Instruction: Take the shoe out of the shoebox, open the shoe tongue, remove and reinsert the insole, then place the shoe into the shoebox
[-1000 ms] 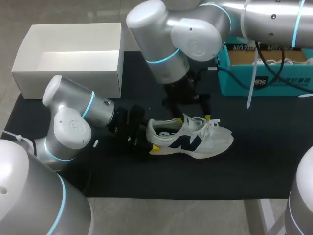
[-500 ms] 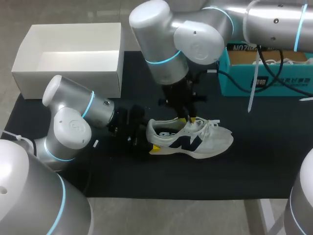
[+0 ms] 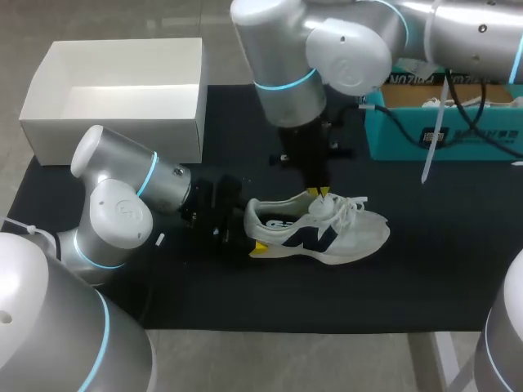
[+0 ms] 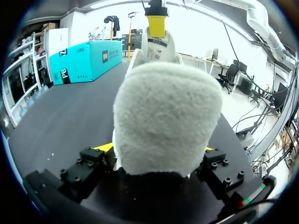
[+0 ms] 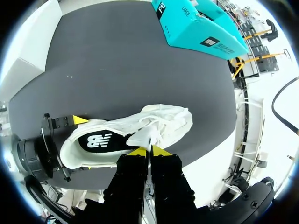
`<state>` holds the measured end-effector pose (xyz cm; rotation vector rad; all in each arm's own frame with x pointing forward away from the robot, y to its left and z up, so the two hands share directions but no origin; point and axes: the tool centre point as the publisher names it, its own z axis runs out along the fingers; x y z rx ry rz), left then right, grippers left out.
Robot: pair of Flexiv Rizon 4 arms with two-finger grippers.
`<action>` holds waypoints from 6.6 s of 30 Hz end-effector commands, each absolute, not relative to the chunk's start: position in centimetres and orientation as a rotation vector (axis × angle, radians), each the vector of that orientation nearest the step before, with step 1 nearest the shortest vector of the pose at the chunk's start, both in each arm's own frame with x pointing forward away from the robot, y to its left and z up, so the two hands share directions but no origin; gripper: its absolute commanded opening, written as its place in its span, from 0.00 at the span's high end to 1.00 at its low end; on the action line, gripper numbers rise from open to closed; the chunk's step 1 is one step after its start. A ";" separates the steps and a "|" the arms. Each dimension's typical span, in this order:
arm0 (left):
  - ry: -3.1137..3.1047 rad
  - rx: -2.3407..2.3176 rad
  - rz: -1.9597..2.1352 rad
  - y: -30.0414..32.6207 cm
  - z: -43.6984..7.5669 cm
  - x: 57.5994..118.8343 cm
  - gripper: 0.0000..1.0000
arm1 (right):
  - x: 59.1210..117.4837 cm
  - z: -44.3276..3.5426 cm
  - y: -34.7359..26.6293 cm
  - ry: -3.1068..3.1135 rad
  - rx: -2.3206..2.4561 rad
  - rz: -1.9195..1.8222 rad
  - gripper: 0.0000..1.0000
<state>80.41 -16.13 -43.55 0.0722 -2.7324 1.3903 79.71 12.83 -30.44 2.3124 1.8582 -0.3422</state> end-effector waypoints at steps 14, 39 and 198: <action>-2.733 0.071 1.385 -15.9 -43.9 80.6 1.00 | 79.3 -30.4 10.7 1.922 2.358 -0.280 1.00; -2.733 0.071 1.385 -15.9 -43.9 80.6 1.00 | 79.8 -31.8 4.9 1.884 2.454 -0.190 1.00; -2.733 0.071 1.385 -15.9 -43.9 80.6 1.00 | 81.8 -33.9 15.4 3.001 0.174 0.008 1.00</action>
